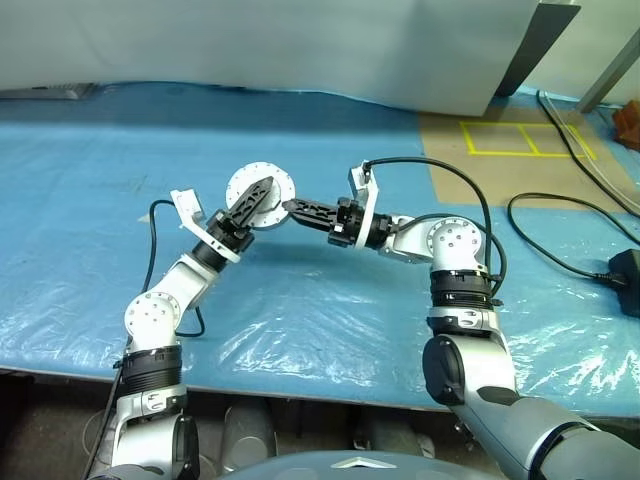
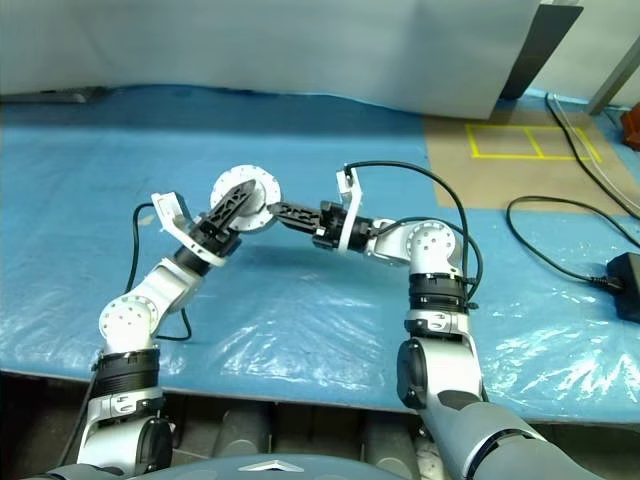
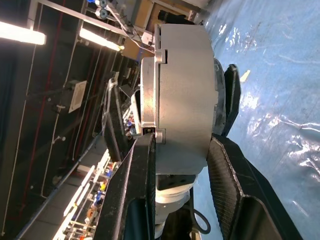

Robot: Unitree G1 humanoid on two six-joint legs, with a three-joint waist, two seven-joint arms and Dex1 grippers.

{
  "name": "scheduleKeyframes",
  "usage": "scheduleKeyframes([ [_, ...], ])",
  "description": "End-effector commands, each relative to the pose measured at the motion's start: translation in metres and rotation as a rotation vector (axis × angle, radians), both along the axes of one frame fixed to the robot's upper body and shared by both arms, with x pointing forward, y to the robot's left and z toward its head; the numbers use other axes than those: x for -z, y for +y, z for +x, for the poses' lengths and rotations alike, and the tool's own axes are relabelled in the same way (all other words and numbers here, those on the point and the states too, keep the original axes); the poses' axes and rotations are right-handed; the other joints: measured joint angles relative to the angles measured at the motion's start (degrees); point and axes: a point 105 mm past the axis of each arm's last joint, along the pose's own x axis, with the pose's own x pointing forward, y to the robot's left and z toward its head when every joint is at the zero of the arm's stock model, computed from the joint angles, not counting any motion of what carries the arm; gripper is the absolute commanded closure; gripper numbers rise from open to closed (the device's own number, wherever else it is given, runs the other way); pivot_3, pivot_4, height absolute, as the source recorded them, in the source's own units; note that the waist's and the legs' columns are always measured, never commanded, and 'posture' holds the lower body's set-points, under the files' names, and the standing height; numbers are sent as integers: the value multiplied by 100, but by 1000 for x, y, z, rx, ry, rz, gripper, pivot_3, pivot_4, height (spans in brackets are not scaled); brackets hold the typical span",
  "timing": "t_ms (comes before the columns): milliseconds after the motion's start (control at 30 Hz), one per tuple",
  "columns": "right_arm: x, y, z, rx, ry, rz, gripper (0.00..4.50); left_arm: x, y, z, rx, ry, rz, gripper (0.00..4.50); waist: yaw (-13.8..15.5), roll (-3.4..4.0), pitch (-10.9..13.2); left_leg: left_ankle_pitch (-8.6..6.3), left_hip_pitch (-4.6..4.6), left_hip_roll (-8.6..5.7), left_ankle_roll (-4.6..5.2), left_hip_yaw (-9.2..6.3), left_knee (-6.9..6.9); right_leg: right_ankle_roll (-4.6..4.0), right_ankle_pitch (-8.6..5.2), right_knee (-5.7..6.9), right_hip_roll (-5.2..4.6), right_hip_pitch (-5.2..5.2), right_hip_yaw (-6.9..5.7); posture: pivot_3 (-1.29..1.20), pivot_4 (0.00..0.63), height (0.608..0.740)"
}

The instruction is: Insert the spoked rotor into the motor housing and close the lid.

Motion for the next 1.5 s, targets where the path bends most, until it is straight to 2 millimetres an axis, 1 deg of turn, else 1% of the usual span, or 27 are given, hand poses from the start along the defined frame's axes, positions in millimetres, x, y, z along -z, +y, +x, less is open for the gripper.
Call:
scheduleKeyframes([
  [33, -24, 4, -5, -28, -83, 65, 3402, -14, -6, -4, 23, -69, -18, 422, 0, 0, 0, 0, 0, 0, 0, 0, 1, 0, 0, 1, 0, 0, 0, 0, 150, 740],
  [67, -23, 4, -5, -27, -84, 63, 3402, -12, -11, -5, 33, -76, 7, 649, 1, 0, 0, 0, 0, 0, 0, 0, 1, 0, 0, 2, -1, 0, 0, 0, 150, 740],
  [100, -23, 4, -5, -23, -84, 61, 3402, -8, -14, -2, 19, -53, 36, 920, 1, 0, 0, 0, 0, 0, 0, -1, 2, 0, 0, 3, -1, 1, 0, 0, 150, 740],
  [133, -23, 4, -5, -21, -84, 60, 3402, -7, -17, -1, 16, -47, 49, 1290, 1, 0, 0, 0, 0, 0, 0, -1, 3, 0, 0, 4, 0, 1, 0, 0, 150, 740],
  [233, -23, 5, -4, -19, -79, 61, 3402, -10, -16, 0, 5, -52, 16, 1290, 1, 0, 0, 0, 0, 0, 0, -2, 7, 0, 0, 8, -1, 1, 0, 0, 150, 740],
  [267, -22, 6, -4, -19, -78, 59, 3402, -15, -13, -3, 16, -76, -25, 1446, 1, 0, 0, 0, 0, 1, 0, -2, 9, 0, 0, 11, -1, 1, 0, 0, 150, 740],
  [333, -22, 6, -3, -14, -72, 60, 3402, -12, -12, 4, -14, -50, -1, 1752, -3, -1, 0, 0, 1, 1, 0, -2, 11, 0, 0, 14, -1, 1, 0, 0, 150, 740],
  [367, -22, 6, -2, -9, -72, 60, 3402, -12, -11, 6, -18, -43, 4, 1826, -1, -1, 0, 0, 3, 0, 0, -2, 12, 0, 0, 16, -1, 1, 1, 0, 150, 740],
  [467, -21, 6, -2, -2, -76, 59, 3402, -17, -6, 7, -33, -57, -14, 1840, -2, -1, 0, 0, 3, 1, 0, -2, 18, -1, 0, 25, -2, 1, 2, 0, 150, 740],
  [533, -22, 7, -3, -13, -72, 71, 2674, -20, -4, 9, -46, -60, -19, 1840, 0, -1, 0, 0, 3, 0, 0, -2, 23, -1, 0, 29, -3, 1, 2, 0, 150, 740],
  [600, -22, 8, -3, -26, -54, 77, 2155, -22, -4, 10, -50, -60, -22, 1840, -1, -1, 0, 0, 3, 1, 0, -4, 25, -1, 0, 34, -3, 0, 2, 0, 150, 740],
  [633, -22, 8, -3, -29, -45, 84, 1785, -22, -4, 10, -53, -60, -20, 1840, -1, -1, 0, 0, 4, 1, 0, -4, 27, -1, 0, 36, -3, 1, 2, 0, 150, 740],
  [700, -22, 8, -3, -32, -38, 91, 1785, -22, -3, 12, -60, -57, -16, 1840, 0, -1, 0, 0, 3, 1, 0, -4, 29, -1, 0, 37, -4, 1, 2, 0, 150, 740],
  [833, -23, 8, -2, -30, -41, 93, 1785, -26, 12, 18, -126, -56, -24, 1840, 0, -1, 0, 0, 3, 1, 0, -4, 33, -1, 0, 40, -4, 0, 2, 0, 150, 740],
  [867, -23, 8, -2, -28, -40, 93, 1785, -28, 17, 21, -155, -59, -19, 1840, 0, -1, 0, 0, 3, 1, 0, -5, 34, -1, 0, 41, -4, 1, 2, 0, 150, 740],
  [933, -23, 8, -1, -24, -41, 91, 1785, -36, 42, 30, -281, -65, -24, 1840, -29, -1, 0, 0, 4, 1, 0, -5, 34, -1, 0, 41, -3, 0, 3, 0, 150, 740],
  [967, -23, 8, -1, -23, -41, 90, 1785, -39, 51, 32, -324, -67, -31, 1840, -37, -1, 0, 0, 8, 3, 0, -5, 34, -1, 0, 45, -1, 0, 6, 0, 150, 740],
  [1000, -23, 8, 0, -19, -41, 90, 1785, -41, 63, 36, -376, -61, -33, 1840, -41, -1, 0, 0, 8, 5, 0, -5, 35, -1, -1, 48, 1, -1, 5, 0, 150, 740],
  [1033, -22, 7, 1, -12, -41, 88, 1785, -41, 82, 41, -454, -49, -21, 1840, -39, -1, 0, 0, 9, 5, 0, -5, 35, -1, -1, 48, 1, 0, 5, 0, 150, 740],
  [1133, -19, 7, 4, 9, -36, 82, 1785, -39, 117, 49, -610, -26, 29, 1840, -30, -1, 0, 0, 6, 4, 0, -6, 36, -1, -1, 45, 0, 0, 5, 0, 150, 740],
  [1233, -12, 5, 11, 53, -30, 48, 1785, -15, 160, 59, -778, 91, 167, 1840, -3, -2, 0, 0, 4, 2, 0, -8, 35, -1, -1, 42, 0, 0, 1, 0, 150, 740],
  [1333, -6, 3, 13, 74, -42, 22, 1785, 5, 187, 65, -873, 179, 271, 1840, 8, -6, -1, 0, 2, -1, 0, -9, 36, 0, 0, 41, -3, 1, 0, 0, 150, 740],
  [1400, -4, 4, 12, 71, -47, 16, 1785, 14, 199, 68, -905, 215, 318, 1840, 32, -23, 0, 0, -2, -1, 0, -12, 37, 0, 0, 41, -4, 1, -6, 0, 150, 740],
  [1467, -3, 5, 12, 67, -49, 14, 1785, 20, 204, 71, -926, 249, 360, 1840, 42, -39, 2, 0, -5, 1, 0, -17, 41, 0, 0, 44, -3, 1, -11, 0, 150, 740],
  [1500, -3, 5, 12, 67, -51, 13, 1785, 23, 202, 73, -910, 256, 374, 1840, 51, -45, 2, 0, -8, 1, 0, -18, 44, 0, 0, 44, -4, 1, -13, 0, 150, 740],
])
